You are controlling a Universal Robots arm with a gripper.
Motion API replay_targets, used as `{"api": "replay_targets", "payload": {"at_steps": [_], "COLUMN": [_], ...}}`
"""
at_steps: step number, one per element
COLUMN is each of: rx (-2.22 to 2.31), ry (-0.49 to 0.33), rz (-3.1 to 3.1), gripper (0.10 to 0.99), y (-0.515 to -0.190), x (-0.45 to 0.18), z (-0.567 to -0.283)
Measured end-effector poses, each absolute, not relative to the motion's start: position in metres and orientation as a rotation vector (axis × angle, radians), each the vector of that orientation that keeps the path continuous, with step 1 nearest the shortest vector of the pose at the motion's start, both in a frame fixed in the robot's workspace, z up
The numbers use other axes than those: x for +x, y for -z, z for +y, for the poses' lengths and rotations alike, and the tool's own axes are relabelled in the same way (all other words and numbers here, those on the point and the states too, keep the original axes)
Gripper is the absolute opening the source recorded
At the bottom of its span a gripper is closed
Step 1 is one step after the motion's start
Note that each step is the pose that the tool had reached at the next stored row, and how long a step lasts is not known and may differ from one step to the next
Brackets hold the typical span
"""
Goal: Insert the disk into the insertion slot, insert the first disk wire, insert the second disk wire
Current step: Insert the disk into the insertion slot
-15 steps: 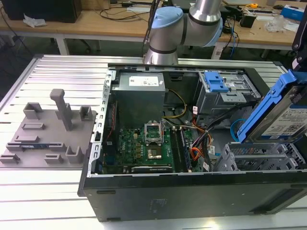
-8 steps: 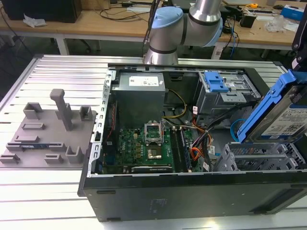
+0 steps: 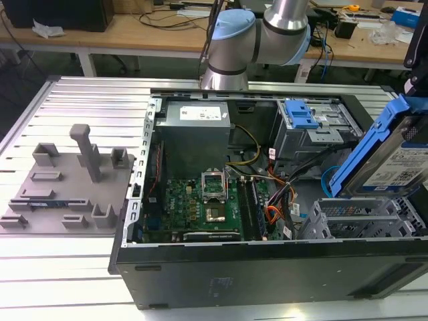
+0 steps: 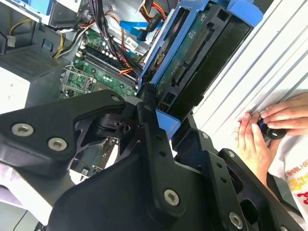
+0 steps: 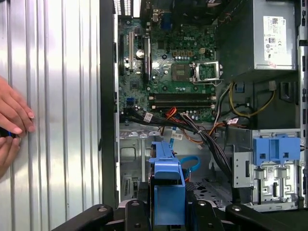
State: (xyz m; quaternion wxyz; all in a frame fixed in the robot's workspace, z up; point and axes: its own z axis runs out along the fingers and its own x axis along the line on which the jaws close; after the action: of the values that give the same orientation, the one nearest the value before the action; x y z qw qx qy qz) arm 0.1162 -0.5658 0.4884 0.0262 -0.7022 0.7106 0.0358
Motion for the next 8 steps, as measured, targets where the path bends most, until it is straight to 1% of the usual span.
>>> {"api": "replay_targets", "payload": {"at_steps": [8], "rx": [-2.178], "ry": [-0.108], "rz": [2.191], "gripper": [0.365], "y": [-0.4878], "x": [0.1167], "z": [-0.5617]}}
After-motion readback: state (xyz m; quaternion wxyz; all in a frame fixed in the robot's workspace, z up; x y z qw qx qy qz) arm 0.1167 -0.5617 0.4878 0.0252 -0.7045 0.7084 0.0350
